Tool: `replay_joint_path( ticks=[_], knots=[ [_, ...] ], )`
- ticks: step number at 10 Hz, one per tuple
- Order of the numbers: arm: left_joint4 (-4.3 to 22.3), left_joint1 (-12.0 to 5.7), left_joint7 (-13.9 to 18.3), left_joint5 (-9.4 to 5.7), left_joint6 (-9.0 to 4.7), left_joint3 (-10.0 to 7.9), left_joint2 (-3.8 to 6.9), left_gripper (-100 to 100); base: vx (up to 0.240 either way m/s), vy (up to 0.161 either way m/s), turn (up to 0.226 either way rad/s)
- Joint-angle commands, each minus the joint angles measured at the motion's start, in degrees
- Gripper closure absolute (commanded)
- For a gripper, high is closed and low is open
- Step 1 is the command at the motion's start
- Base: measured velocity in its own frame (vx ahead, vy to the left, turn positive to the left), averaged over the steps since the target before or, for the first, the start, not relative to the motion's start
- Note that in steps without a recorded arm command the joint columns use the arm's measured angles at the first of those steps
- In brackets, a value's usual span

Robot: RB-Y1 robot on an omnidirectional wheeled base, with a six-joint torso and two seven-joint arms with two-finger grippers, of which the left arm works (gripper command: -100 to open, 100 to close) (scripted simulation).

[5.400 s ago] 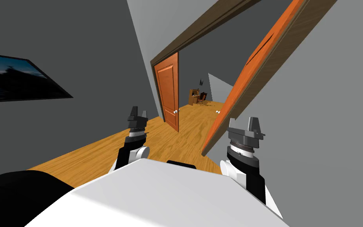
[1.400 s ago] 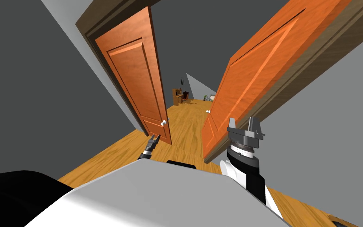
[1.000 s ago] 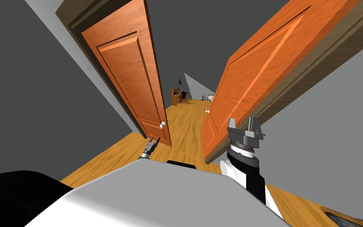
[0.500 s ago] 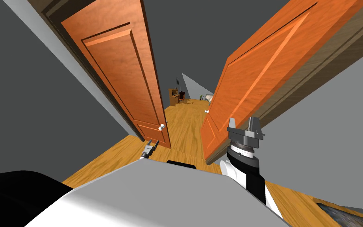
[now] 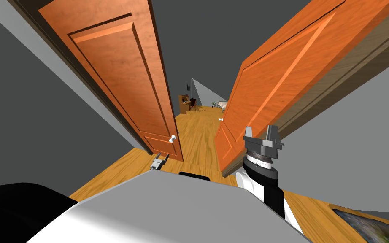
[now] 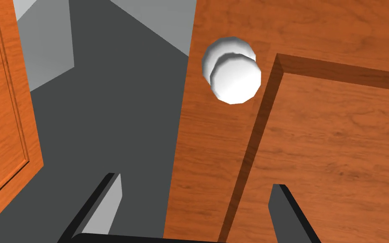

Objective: Push the door open

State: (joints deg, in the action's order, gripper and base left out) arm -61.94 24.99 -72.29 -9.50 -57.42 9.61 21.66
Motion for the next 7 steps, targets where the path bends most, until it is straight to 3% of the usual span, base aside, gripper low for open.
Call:
replay_joint_path(
  ticks=[1, 4, 7],
  knots=[
    [1.65, 0.21, -1.9, -0.16, -0.71, 0.34, 0.74, -100, 0.102, 0.098, -0.099],
    [3.76, 0.08, -3.72, -0.29, -1.56, 0.72, 1.34, -100, 0.066, 0.067, -0.044],
    [3.91, -0.78, -3.36, -0.19, -0.85, 0.26, 0.88, -100, 0.109, 0.005, -0.026]
  ],
)
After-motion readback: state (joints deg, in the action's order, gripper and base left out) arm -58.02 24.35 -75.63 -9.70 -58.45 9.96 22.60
